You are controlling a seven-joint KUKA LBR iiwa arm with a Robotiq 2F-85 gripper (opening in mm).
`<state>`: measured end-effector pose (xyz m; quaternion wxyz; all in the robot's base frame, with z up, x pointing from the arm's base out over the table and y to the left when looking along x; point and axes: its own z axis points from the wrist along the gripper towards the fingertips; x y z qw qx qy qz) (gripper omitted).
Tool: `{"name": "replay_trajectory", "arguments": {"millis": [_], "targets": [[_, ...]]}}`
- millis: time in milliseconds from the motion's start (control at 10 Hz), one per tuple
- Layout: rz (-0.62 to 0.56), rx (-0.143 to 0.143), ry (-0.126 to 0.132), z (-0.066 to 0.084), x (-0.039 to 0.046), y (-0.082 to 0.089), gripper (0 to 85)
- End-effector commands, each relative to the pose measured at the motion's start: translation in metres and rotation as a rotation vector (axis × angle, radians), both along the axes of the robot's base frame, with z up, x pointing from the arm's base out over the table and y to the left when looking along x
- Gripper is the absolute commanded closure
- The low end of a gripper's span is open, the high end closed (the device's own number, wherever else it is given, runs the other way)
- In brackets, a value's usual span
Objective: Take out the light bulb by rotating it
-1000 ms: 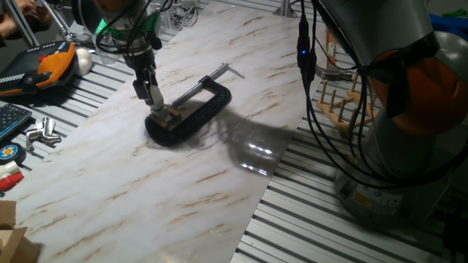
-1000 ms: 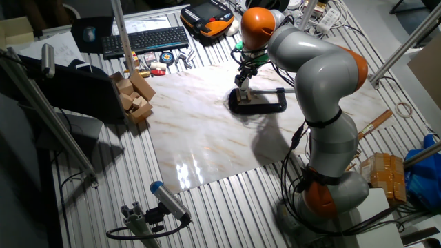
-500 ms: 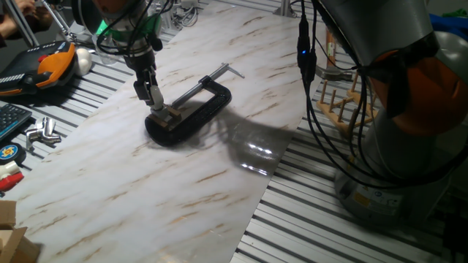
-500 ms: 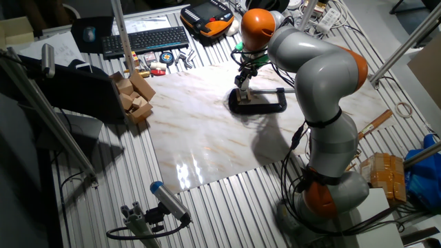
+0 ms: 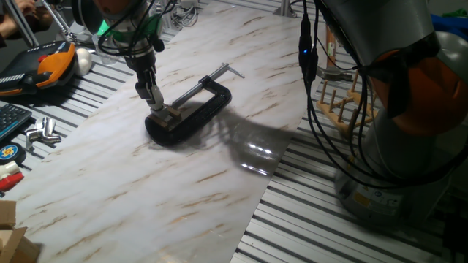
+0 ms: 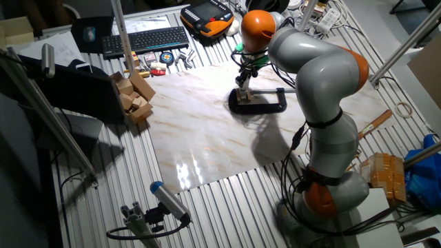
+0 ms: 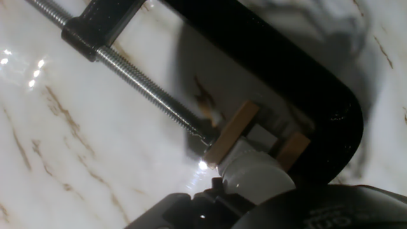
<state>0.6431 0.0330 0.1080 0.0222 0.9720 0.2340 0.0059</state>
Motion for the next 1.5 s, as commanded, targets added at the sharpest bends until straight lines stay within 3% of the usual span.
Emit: {"name": "replay_trajectory", "arguments": {"millis": [0,100,200,300,800,1100,1400], "targets": [[0.006,-0.004,-0.001,0.0002,0.0000,-0.0001,51.0],[0.010,-0.006,-0.004,0.0007,-0.0002,0.0000,68.0],[0.017,-0.012,-0.009,0.0016,-0.0003,0.0001,68.0],[0.024,-0.015,-0.011,0.0024,-0.0005,0.0001,85.0],[0.078,-0.006,-0.015,0.0048,-0.0008,0.0005,85.0],[0.120,0.002,-0.032,0.0047,-0.0009,0.0006,85.0],[0.145,0.002,-0.024,0.0046,-0.0008,0.0005,85.0]]}}
